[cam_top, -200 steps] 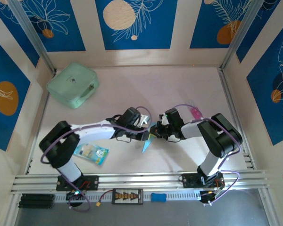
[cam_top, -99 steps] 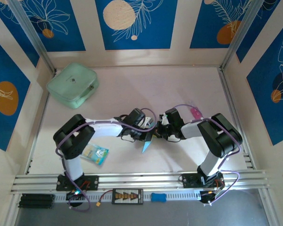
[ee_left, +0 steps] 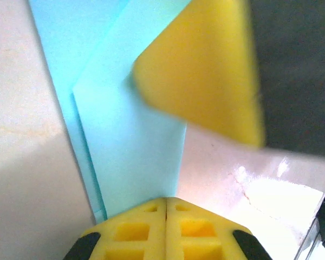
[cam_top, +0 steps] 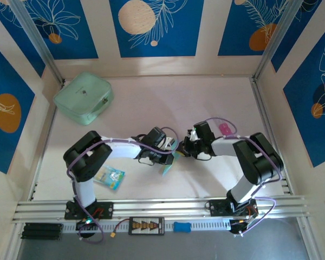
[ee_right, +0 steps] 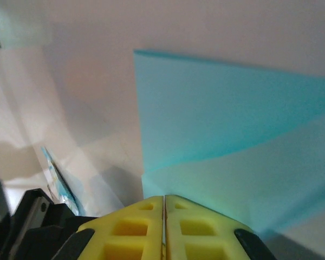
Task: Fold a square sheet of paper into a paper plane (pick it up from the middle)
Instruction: Fold the wing for the fifth time at the center of the table.
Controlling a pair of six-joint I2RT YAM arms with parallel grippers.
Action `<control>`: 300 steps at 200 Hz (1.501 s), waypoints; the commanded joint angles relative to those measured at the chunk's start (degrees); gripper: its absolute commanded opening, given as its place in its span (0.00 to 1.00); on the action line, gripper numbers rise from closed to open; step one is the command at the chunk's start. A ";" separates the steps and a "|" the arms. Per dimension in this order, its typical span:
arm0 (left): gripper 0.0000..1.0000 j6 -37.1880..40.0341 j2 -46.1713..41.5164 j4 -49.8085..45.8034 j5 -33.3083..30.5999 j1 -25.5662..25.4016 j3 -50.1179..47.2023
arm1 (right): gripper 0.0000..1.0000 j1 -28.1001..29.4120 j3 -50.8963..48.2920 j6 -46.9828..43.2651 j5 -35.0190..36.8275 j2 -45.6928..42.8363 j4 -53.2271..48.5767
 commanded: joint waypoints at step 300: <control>0.00 3.88 3.76 -7.99 -1.69 0.63 -3.07 | 0.09 -14.72 -0.89 -2.44 5.05 5.95 3.22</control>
